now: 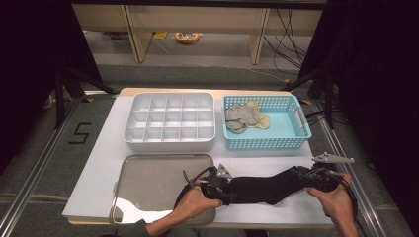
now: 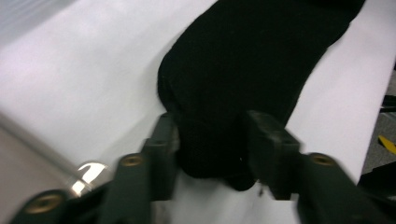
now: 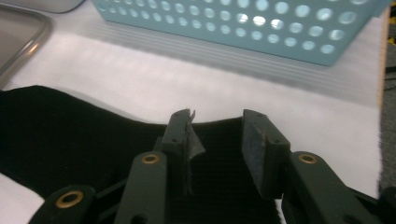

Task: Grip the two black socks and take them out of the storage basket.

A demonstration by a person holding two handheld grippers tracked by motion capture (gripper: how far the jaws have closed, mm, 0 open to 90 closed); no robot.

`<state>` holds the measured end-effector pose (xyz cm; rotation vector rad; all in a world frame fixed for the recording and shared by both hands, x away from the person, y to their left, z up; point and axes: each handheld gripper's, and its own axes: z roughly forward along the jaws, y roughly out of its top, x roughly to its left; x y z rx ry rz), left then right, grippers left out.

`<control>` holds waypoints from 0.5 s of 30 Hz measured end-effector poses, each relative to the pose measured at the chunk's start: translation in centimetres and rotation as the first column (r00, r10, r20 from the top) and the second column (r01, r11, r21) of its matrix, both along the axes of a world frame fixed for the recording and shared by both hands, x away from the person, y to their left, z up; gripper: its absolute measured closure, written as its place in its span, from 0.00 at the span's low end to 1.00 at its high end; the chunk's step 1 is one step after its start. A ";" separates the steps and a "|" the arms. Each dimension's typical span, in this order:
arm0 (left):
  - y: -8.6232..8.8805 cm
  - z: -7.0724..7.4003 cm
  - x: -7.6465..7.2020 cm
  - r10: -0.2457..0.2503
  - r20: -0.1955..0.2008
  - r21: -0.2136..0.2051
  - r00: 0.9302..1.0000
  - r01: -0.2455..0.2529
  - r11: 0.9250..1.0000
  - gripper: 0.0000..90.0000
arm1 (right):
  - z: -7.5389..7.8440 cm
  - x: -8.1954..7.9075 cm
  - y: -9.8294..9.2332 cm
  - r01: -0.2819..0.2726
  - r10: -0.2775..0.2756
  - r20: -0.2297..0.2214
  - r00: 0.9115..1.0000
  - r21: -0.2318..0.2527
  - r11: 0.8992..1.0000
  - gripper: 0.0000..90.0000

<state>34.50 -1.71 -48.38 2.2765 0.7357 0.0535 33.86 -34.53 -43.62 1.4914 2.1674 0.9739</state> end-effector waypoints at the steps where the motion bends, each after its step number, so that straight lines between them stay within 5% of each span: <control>1: 0.0 -0.1 0.0 0.001 0.006 -0.003 1.000 -0.001 1.000 0.67 | 0.1 -0.3 0.5 0.012 -0.012 -0.020 1.000 0.025 1.000 0.71; 2: 0.0 -0.2 0.0 -0.002 0.028 -0.006 1.000 0.002 1.000 0.71 | 0.0 -0.1 0.5 -0.016 0.016 0.000 1.000 0.013 1.000 0.71; 4: 0.1 -0.3 0.0 0.005 0.000 -0.034 1.000 -0.005 0.999 0.80 | 0.0 -0.1 0.9 -0.049 0.049 0.015 0.999 0.011 0.999 0.70; 7: 0.2 -0.2 0.0 -0.015 0.005 -0.035 1.000 0.015 0.999 0.87 | -0.2 -0.4 2.0 -0.047 0.048 -0.014 0.999 0.042 0.998 0.69; 12: 0.6 0.4 0.2 -0.019 0.012 -0.049 1.000 0.020 0.999 0.89 | -0.6 -0.5 2.9 -0.077 0.079 -0.030 0.996 0.048 0.996 0.63; 13: 0.7 0.5 0.3 -0.026 0.021 -0.054 0.999 0.027 0.998 0.89 | -0.8 -0.4 2.9 -0.094 0.095 -0.003 0.996 0.038 0.995 0.61; 15: 1.1 0.7 0.4 -0.029 0.018 -0.058 0.999 0.030 0.998 0.89 | -0.7 -0.5 3.2 -0.071 0.073 -0.021 0.997 0.076 0.995 0.56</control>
